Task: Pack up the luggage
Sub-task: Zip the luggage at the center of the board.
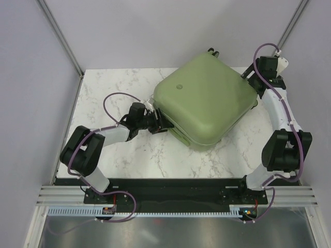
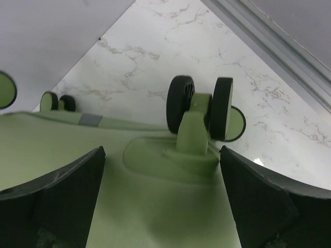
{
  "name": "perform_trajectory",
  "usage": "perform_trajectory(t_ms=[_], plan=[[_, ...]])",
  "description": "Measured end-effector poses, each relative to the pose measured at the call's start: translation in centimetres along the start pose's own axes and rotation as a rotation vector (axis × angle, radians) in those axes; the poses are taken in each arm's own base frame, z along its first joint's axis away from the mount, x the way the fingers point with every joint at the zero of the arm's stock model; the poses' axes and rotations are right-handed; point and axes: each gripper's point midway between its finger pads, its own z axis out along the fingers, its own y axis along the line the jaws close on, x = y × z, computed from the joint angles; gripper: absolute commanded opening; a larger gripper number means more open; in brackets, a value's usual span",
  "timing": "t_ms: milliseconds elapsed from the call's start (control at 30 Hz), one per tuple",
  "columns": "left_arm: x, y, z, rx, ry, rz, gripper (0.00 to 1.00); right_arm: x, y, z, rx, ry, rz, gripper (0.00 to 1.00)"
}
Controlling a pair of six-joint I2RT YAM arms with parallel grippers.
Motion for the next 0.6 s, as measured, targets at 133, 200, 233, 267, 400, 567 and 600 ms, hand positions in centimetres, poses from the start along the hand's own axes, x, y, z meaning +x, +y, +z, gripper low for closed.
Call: perform_trajectory(t_ms=[133,200,233,267,400,567,600], plan=[[-0.2,-0.4,0.9,0.023,0.006,0.001,0.09,-1.2,0.0,-3.0,-0.074,0.016,-0.066,0.98],[-0.4,-0.6,1.3,0.026,0.009,0.004,0.04,-2.2,0.4,-5.2,-0.129,0.001,-0.096,0.98],[-0.5,-0.7,1.4,0.027,0.009,0.004,0.02,-2.6,0.6,-6.4,-0.166,-0.007,-0.106,0.98],[-0.6,-0.7,1.6,0.027,0.01,0.005,0.02,-2.7,0.8,-7.6,-0.202,-0.012,-0.117,0.97],[-1.7,-0.7,2.3,0.027,0.011,-0.004,0.02,-0.5,0.6,-11.4,-0.315,0.024,-0.142,0.96],[-3.4,-0.3,3.2,0.038,0.015,-0.019,0.02,6.1,-0.1,-14.7,-0.452,0.167,-0.196,0.94],[-4.0,0.0,3.3,0.038,0.009,-0.026,0.02,7.4,0.0,-15.3,-0.49,0.195,-0.208,0.93]])
